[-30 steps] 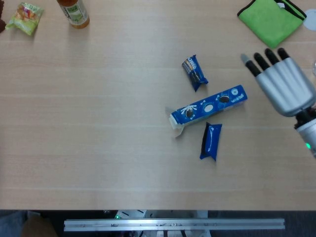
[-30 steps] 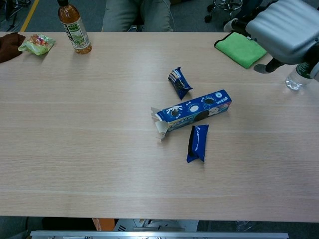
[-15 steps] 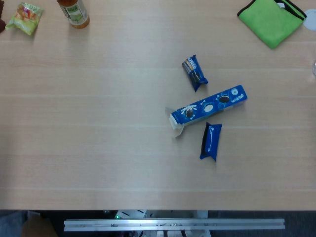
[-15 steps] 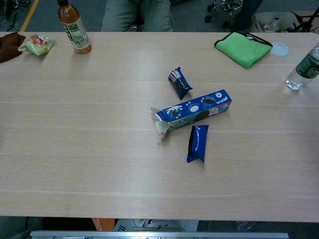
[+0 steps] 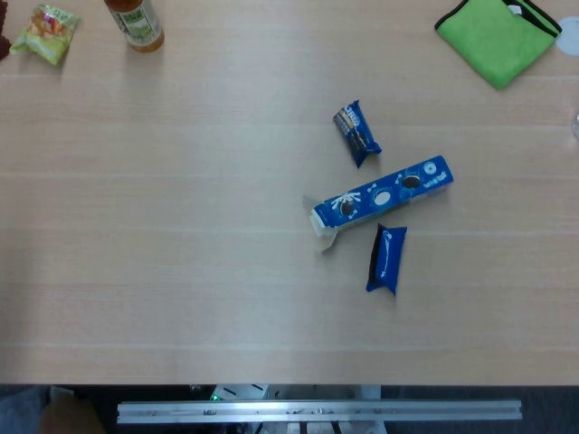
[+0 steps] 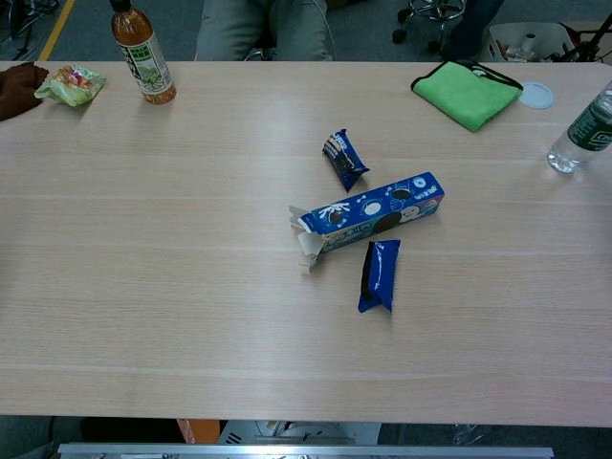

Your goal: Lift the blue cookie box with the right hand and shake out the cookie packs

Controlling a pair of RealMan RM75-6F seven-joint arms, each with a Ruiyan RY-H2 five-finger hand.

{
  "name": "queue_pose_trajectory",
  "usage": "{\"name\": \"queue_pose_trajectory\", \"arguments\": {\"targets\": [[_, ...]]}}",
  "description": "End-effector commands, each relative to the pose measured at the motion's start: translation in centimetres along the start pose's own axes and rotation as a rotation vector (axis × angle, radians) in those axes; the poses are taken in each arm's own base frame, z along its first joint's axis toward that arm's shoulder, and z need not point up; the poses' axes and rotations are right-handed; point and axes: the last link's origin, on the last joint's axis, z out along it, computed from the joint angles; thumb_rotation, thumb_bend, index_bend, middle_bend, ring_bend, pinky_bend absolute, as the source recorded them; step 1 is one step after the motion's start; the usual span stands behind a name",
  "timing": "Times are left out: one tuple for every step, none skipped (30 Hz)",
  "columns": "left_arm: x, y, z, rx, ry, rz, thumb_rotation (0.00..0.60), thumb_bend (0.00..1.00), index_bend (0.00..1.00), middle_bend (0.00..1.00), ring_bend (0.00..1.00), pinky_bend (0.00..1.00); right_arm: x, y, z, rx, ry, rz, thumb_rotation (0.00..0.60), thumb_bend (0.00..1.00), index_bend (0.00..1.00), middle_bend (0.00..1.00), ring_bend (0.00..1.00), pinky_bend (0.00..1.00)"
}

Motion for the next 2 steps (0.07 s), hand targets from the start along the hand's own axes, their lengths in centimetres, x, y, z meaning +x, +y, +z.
{"name": "queue_pose_trajectory", "arguments": {"targets": [[-0.03,-0.09,-0.08,0.006,-0.001,0.002,0.6,0.26,0.27,0.24,0.19,0.24,-0.24,0.11,-0.12,0.0,-0.012,-0.002,0.6,0.13,0.23,0.36,0.31,0.4],[-0.04,-0.12,-0.08,0.007,0.0,0.003,0.6,0.26,0.27,0.24,0.19,0.24,-0.29,0.11,-0.14,0.001,-0.016,-0.001,0.6,0.13,0.23,0.36,0.31,0.4]]}}
